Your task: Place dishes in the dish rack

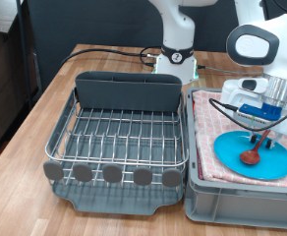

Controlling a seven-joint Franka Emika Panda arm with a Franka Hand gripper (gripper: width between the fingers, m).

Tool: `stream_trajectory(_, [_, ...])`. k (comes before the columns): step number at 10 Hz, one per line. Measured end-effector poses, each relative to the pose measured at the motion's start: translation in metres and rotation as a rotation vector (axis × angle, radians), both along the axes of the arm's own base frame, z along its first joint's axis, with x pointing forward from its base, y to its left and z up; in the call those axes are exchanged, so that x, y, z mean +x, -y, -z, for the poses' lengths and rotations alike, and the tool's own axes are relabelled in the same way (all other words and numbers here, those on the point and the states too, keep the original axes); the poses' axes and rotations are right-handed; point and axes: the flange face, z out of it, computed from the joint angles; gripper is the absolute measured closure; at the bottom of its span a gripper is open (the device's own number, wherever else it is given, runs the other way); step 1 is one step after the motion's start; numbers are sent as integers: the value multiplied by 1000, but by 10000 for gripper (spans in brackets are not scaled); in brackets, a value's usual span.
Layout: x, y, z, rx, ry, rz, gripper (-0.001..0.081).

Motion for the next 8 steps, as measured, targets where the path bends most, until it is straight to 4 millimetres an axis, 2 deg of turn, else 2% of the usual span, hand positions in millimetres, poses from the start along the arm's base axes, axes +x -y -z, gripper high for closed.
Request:
stream_trajectory(1, [0,0,0,0,0,0,579])
stream_trajectory(2, [0,0,0,0,0,1,724])
stream_trajectory(8, [0,-3,-7,6,12,1,722])
